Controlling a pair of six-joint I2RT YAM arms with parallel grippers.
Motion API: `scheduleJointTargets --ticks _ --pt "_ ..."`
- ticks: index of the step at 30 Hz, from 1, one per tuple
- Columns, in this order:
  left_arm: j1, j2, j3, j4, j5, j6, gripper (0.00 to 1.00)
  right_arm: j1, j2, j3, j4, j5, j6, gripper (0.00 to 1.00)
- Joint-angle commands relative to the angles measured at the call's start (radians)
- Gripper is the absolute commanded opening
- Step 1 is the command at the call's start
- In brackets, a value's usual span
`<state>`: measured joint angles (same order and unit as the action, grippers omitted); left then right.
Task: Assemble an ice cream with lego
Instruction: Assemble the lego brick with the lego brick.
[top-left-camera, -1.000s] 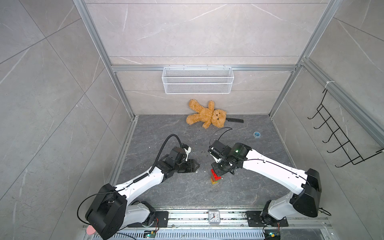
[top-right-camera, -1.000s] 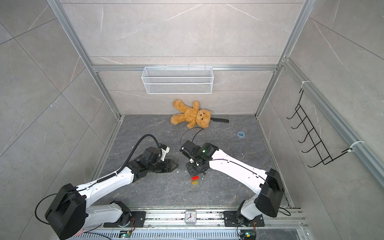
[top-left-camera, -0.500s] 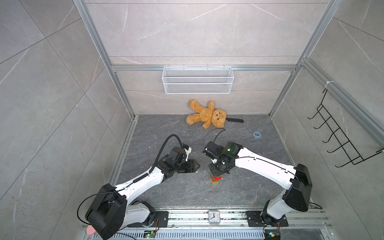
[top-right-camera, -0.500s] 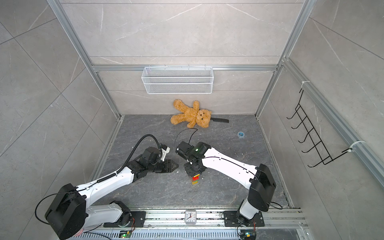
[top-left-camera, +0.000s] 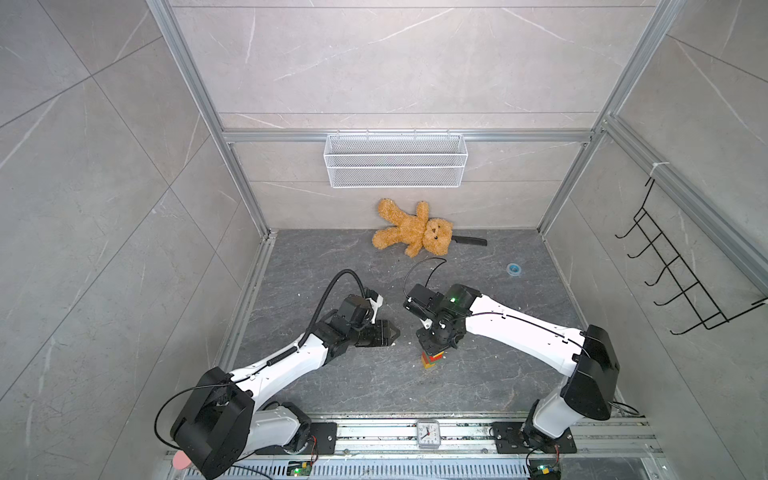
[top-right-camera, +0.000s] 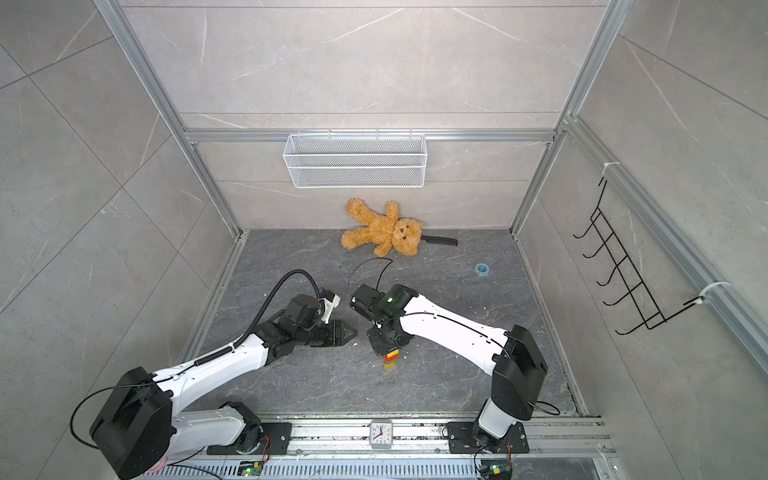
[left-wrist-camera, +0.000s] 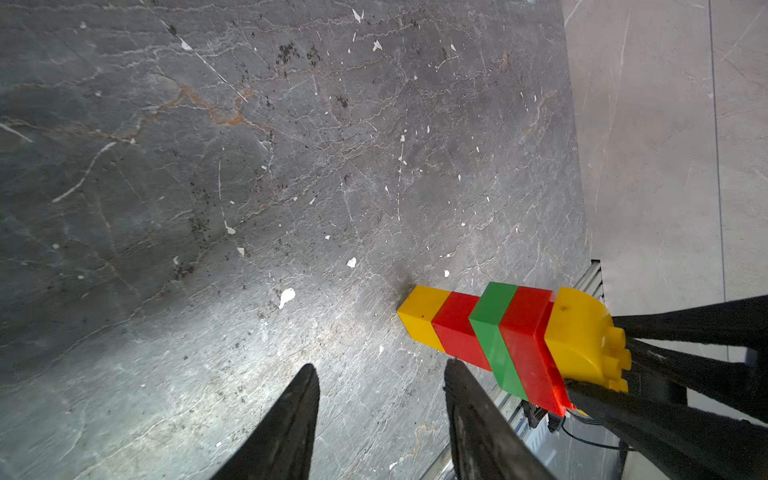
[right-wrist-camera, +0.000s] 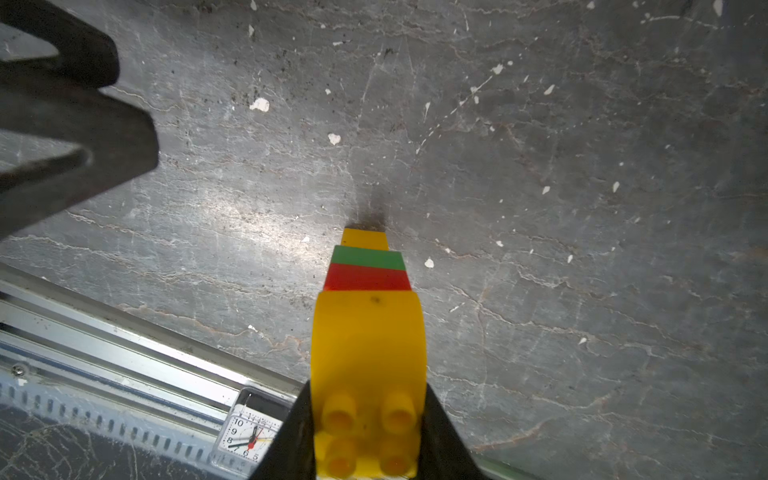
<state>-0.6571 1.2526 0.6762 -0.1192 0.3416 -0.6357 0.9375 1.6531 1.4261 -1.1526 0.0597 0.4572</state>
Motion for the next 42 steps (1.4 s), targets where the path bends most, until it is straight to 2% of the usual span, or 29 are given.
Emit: scheduleJointTargets --ticks 1,15,27,42 --pt "-0.005 -0.025 -0.006 0.012 0.009 0.008 0.52 0.001 0.026 0.008 -0.029 -0.011 0.019 0.19" --pt "-0.006 -0.045 -0.012 0.004 0.003 0.011 0.52 0.0 0.069 -0.008 -0.069 0.02 0.112 0.18" --pt "-0.01 -0.057 -0.019 0.008 -0.003 0.005 0.52 0.02 0.126 -0.039 -0.067 -0.003 0.083 0.16" --pt "-0.012 -0.056 -0.024 0.008 -0.011 0.001 0.52 0.027 0.065 0.006 -0.091 0.055 0.108 0.43"
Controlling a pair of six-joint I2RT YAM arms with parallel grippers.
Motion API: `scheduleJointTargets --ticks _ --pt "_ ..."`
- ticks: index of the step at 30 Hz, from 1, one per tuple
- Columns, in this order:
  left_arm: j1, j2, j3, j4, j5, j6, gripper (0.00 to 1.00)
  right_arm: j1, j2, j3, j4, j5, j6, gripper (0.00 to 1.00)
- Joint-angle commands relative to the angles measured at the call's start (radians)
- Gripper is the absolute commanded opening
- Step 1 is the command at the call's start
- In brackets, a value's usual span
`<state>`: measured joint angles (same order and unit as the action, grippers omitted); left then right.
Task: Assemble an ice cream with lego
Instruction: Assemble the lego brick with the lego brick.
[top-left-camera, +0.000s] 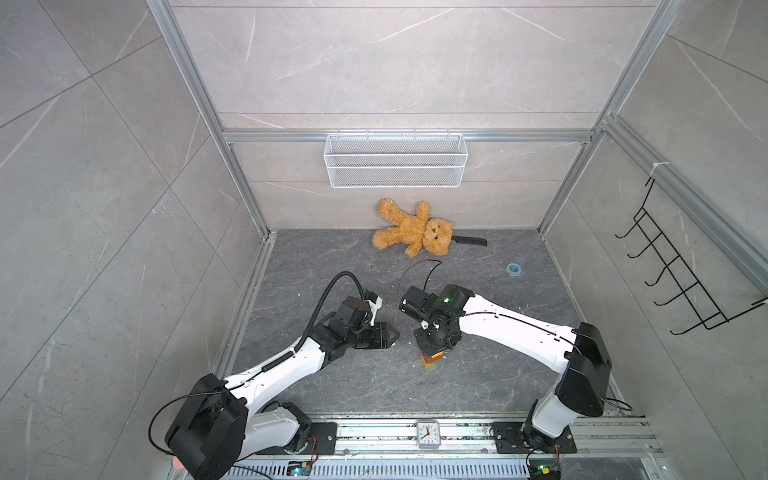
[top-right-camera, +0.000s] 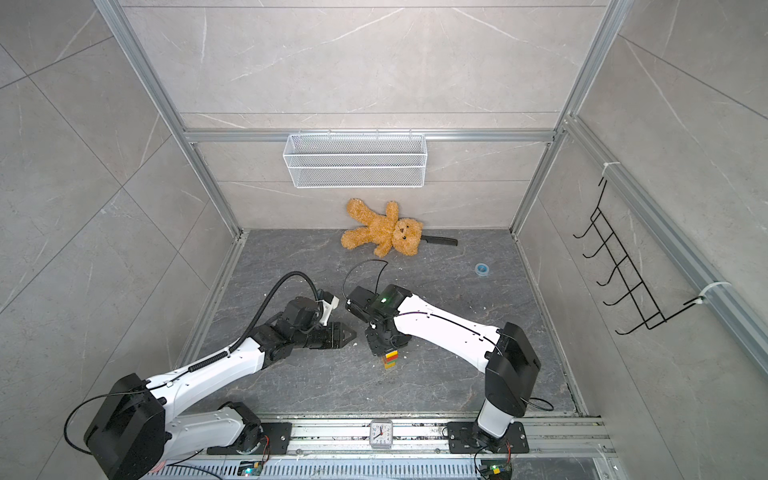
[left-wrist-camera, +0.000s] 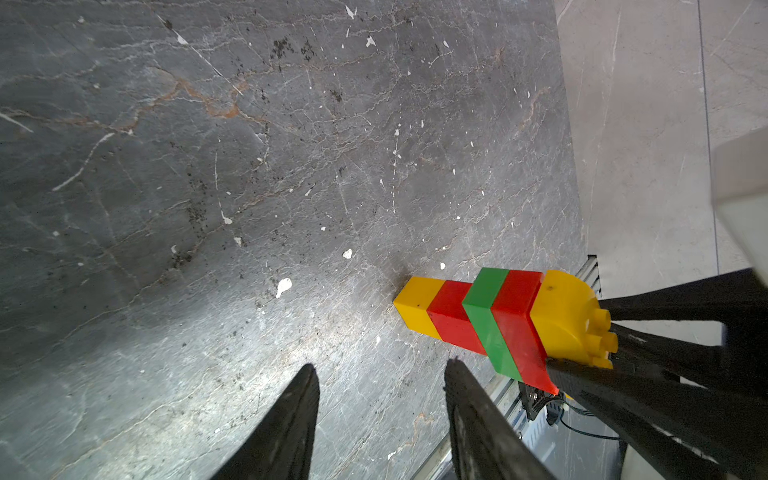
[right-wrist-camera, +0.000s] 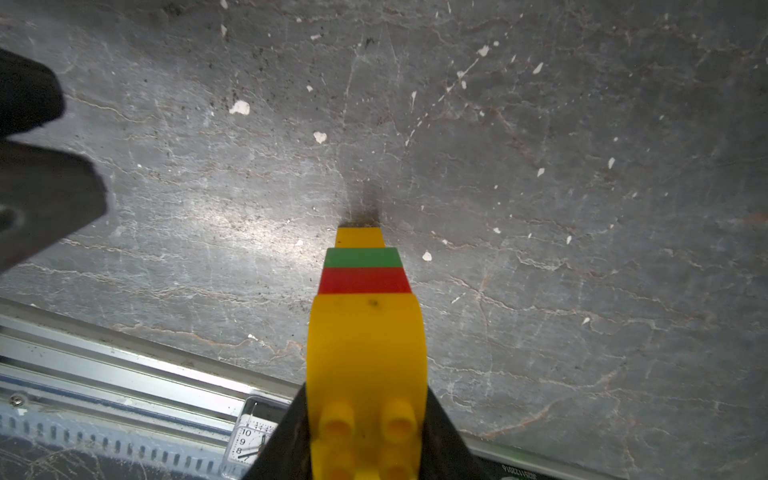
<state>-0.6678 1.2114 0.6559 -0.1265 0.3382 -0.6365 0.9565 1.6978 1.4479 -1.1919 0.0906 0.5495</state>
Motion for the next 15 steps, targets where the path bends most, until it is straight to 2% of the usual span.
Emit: scheduleJointTargets --ticks 1,15 --pt "-0.002 -0.015 -0.004 0.016 -0.008 0.001 0.52 0.008 0.019 -0.013 -0.051 0.026 0.014 0.46" --pt "-0.003 -0.011 0.01 0.003 -0.014 -0.001 0.52 0.008 -0.098 -0.003 -0.012 0.003 0.009 0.63"
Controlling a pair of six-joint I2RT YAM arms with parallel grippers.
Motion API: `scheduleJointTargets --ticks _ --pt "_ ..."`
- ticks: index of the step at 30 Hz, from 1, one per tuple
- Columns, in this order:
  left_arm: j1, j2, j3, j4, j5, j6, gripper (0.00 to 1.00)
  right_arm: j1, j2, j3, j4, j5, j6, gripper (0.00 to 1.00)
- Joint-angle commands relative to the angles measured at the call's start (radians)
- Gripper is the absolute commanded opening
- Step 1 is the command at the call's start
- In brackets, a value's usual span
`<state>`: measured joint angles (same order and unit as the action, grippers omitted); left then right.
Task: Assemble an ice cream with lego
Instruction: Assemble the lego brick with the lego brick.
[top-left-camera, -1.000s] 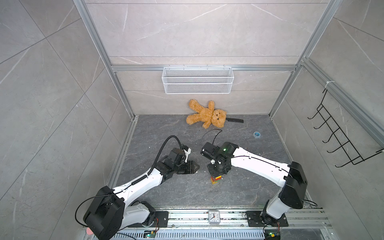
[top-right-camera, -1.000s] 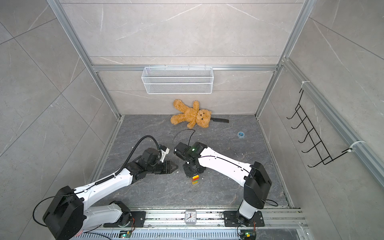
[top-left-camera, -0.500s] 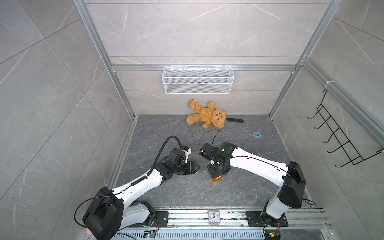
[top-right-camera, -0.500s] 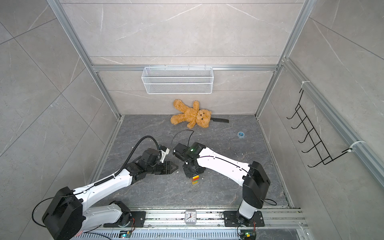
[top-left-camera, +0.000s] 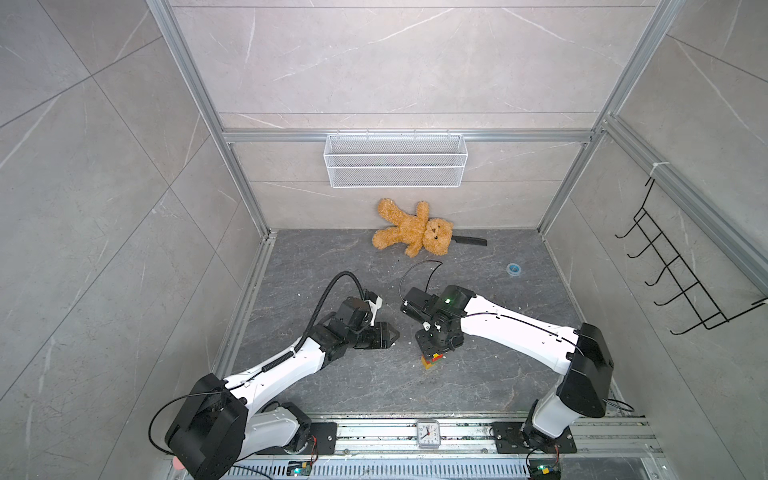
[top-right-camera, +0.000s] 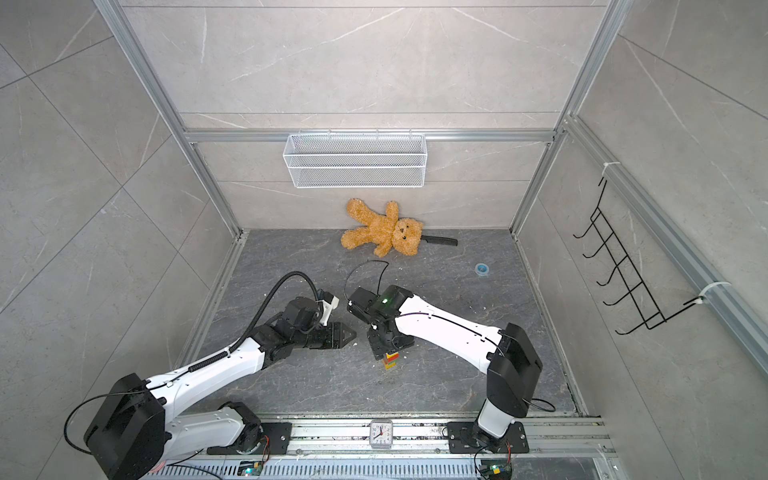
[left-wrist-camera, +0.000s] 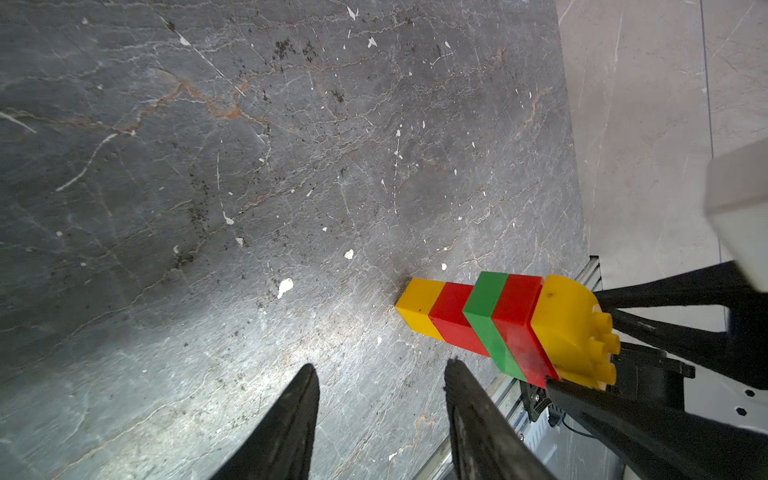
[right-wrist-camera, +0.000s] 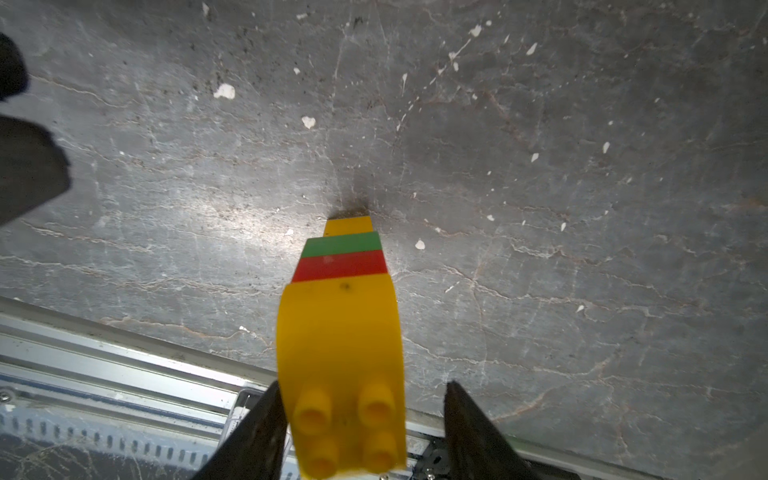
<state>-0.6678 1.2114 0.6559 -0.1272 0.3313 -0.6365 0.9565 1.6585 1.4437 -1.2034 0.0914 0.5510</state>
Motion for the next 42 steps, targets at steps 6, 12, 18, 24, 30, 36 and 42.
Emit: scheduleJointTargets --ticks 6,12,18,24,30,36,42 --pt "-0.016 0.002 0.019 0.003 -0.008 -0.007 0.52 -0.012 -0.121 -0.012 0.031 -0.037 -0.014 0.6" --pt "-0.06 0.012 0.034 0.012 -0.032 -0.021 0.52 -0.11 -0.182 -0.069 0.122 -0.139 -0.069 0.48" --pt "-0.086 0.014 0.034 0.043 -0.035 -0.048 0.52 -0.14 -0.152 -0.088 0.125 -0.179 -0.119 0.43" --pt "-0.103 0.023 0.048 0.044 -0.04 -0.06 0.52 -0.145 -0.134 -0.086 0.13 -0.204 -0.138 0.4" --pt "-0.119 0.027 0.06 0.048 -0.047 -0.061 0.52 -0.152 -0.14 -0.11 0.134 -0.204 -0.143 0.35" --pt "-0.128 0.042 0.072 0.044 -0.05 -0.06 0.52 -0.155 -0.129 -0.114 0.134 -0.222 -0.148 0.32" --pt "-0.137 0.04 0.086 0.044 -0.051 -0.053 0.52 -0.155 -0.126 -0.1 0.134 -0.22 -0.151 0.33"
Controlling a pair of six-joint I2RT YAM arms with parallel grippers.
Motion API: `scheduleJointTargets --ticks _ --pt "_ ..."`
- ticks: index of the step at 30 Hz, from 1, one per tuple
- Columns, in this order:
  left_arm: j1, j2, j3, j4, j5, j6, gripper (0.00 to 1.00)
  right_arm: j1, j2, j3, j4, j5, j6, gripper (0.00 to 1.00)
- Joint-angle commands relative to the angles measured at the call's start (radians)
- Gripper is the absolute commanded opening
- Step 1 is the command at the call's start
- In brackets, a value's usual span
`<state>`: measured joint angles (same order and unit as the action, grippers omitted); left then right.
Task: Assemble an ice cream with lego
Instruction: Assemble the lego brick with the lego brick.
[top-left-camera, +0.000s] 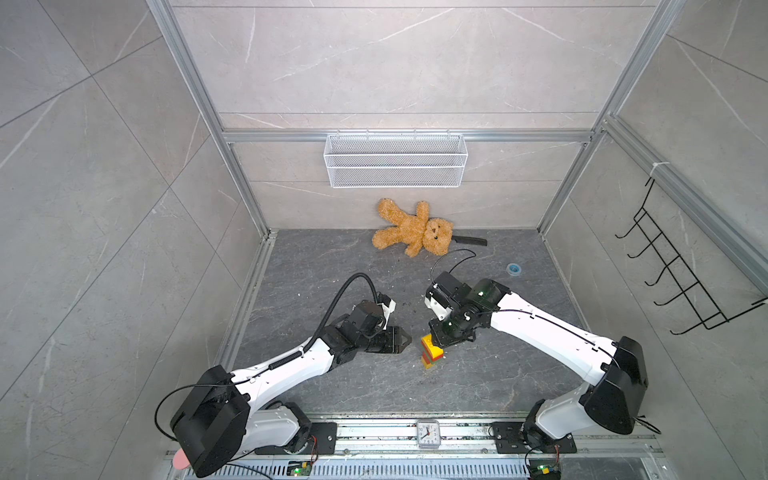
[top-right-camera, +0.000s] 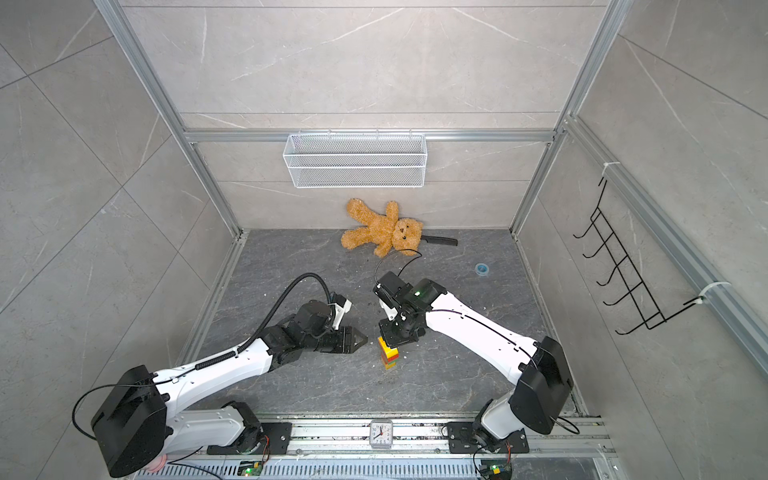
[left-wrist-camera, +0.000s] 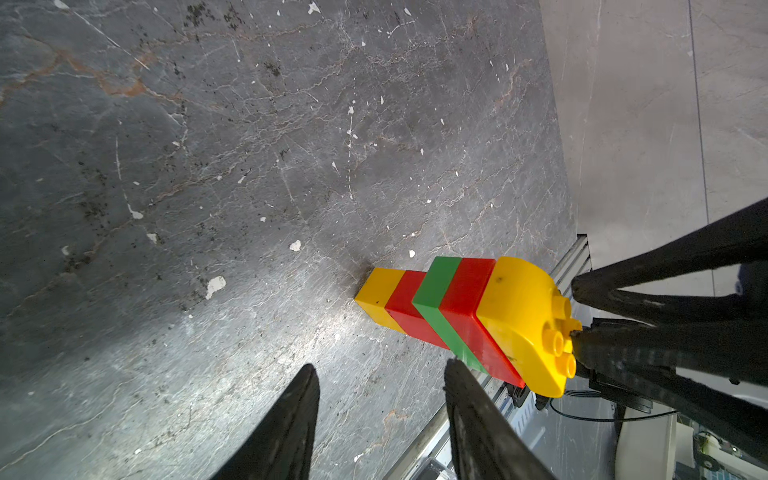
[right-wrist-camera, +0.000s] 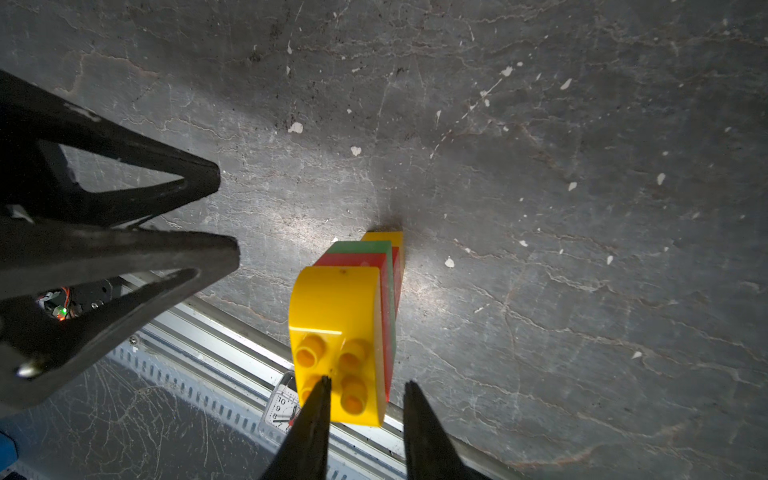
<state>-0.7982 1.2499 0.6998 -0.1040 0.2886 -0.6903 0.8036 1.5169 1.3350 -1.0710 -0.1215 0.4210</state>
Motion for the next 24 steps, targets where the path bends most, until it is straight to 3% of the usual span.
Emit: scheduleJointTargets --ticks 1,12,24 --pt "-0.009 0.0 0.044 0.021 -0.009 0.002 0.52 -0.003 0.015 0.013 0.003 -0.004 -0.021 0.32" --pt "-0.026 0.023 0.067 0.034 -0.004 0.007 0.52 -0.002 0.039 0.009 -0.003 -0.025 -0.024 0.32" --pt "-0.066 0.051 0.094 0.059 0.003 0.0 0.52 -0.006 0.031 0.038 -0.064 0.056 -0.033 0.31"
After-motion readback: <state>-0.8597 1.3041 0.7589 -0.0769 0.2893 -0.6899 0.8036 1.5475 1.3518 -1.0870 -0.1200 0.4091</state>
